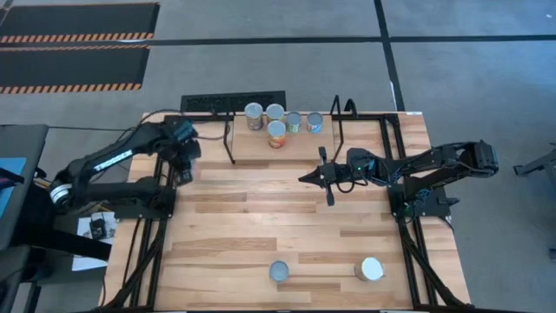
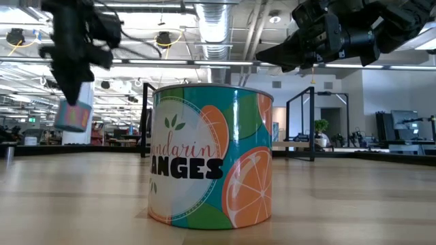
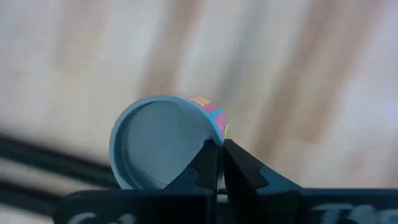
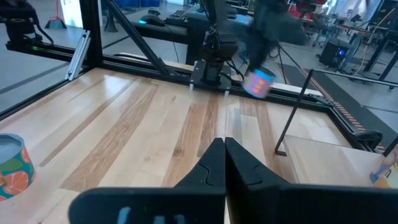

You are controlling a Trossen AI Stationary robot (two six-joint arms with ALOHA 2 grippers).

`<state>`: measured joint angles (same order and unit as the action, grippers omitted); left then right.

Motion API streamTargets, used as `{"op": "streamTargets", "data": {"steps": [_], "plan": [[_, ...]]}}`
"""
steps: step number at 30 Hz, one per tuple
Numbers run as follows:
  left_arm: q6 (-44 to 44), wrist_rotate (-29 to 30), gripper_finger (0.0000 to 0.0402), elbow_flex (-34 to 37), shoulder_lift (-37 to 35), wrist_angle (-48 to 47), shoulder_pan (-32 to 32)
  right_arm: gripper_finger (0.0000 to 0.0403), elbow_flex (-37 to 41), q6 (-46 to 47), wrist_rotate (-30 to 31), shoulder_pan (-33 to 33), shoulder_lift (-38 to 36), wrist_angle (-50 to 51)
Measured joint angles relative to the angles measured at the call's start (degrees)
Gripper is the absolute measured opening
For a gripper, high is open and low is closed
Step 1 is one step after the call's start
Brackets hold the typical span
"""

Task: Pick and place cans onto a shelf
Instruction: Put the canned mix vegetables on the shelf

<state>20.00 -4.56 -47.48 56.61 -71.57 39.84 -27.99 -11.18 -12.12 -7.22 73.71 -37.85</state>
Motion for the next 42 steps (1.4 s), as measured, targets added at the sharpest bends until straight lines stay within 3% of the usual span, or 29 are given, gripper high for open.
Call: {"op": "streamTargets", "data": {"steps": [4, 9, 14, 18, 21, 24, 30, 36, 42], "plan": [[-3.9, -10.2, 0.0000, -0.1, -4.8, -1.0, -8.7, 0.0009, 0.0, 0.2, 0.0, 0.0, 0.0, 0.1], [-14.0, -15.3, 0.0000, -0.1, -6.2, 12.7, -21.0, 0.0009, 0.0, 0.3, 0.2, 0.0, 0.0, 0.1], [-16.8, -10.2, 0.0000, -0.1, 0.7, 30.8, -34.4, 0.0009, 0.0, 0.6, 0.2, 0.5, 0.0, 0.1], [-17.2, -0.4, 0.0000, -0.3, 10.2, 45.3, -41.2, 0.0008, 0.0, 0.7, 0.2, 0.5, 0.0, 0.9], [-17.1, 4.9, 0.0000, -1.8, 18.2, 51.2, -42.9, 0.0008, 0.0, 1.1, 0.3, 0.8, -0.5, 2.9], [-17.1, 6.2, 0.0000, -4.7, 26.0, 53.9, -43.0, 0.0007, -0.1, 0.8, 0.8, 1.4, -2.3, 6.5], [-14.7, 7.7, 0.0000, -14.2, 39.5, 51.9, -43.0, 0.0007, -0.1, 0.4, 6.0, 3.7, -8.1, 13.9], [-12.7, 8.5, 0.0000, -23.8, 48.0, 46.1, -42.3, 0.0007, -0.1, 0.0, 9.7, 6.6, -11.9, 17.5], [-11.3, 8.4, 0.0000, -27.7, 52.6, 45.3, -41.1, 0.0007, -0.1, -0.2, 11.0, 7.9, -12.6, 19.0]]}}
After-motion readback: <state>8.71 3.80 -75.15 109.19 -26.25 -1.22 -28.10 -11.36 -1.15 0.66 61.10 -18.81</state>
